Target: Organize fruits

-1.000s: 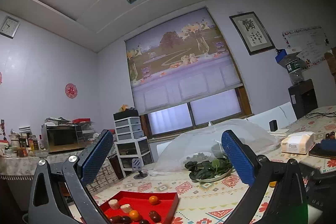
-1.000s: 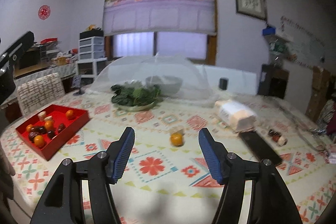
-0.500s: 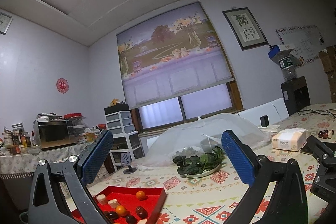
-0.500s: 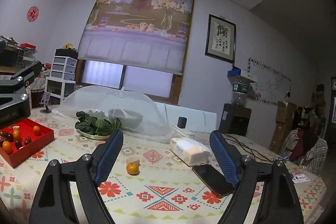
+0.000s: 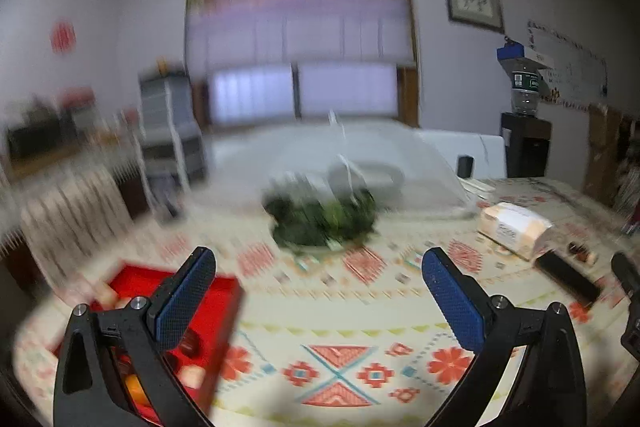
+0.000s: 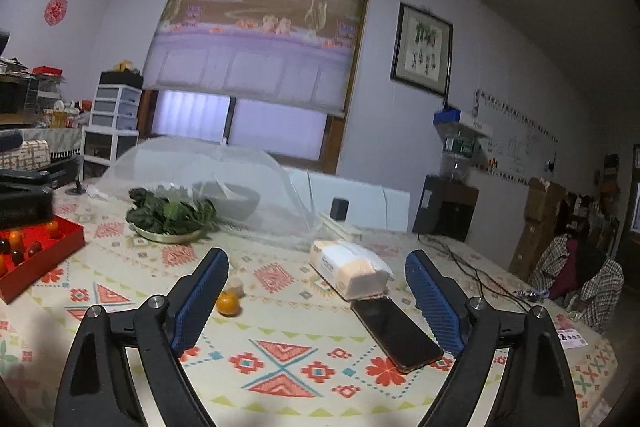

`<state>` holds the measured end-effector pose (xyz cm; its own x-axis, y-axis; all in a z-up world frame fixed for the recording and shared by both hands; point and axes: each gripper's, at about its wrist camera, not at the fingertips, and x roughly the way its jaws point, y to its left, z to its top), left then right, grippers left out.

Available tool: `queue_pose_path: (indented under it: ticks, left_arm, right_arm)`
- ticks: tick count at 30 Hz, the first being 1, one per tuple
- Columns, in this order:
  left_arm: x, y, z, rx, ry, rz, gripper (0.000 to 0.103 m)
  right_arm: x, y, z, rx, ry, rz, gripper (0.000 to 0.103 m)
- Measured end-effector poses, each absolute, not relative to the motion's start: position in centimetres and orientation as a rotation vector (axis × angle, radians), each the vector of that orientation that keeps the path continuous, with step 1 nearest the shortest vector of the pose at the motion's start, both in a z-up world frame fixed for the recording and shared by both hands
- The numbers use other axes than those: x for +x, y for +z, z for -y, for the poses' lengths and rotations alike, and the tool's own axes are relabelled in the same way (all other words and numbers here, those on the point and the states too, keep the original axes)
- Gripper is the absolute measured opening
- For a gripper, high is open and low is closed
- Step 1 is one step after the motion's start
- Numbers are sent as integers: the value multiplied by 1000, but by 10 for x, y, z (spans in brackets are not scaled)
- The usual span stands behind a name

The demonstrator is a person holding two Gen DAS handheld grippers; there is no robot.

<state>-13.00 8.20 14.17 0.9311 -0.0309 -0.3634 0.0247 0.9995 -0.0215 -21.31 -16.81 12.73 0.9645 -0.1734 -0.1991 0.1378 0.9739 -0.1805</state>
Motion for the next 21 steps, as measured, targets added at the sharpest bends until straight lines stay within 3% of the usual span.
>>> queue_pose_path:
  ticks: [6, 10, 20, 21]
  left_arm:
    - [-62, 122, -104, -202, -163, -598, 103]
    - [-31, 101, -104, -270, -222, -700, 103]
    - [30, 71, -74, -266, -311, -846, 103]
    - [34, 68, -69, -258, -319, -856, 103]
  right_arm:
    - [-134, 119, 221, 99, 79, -528, 91]
    - [-74, 79, 213, 210, 190, -713, 66]
    - [2, 19, 162, 179, 254, -884, 66]
    - [3, 18, 161, 180, 260, -887, 59]
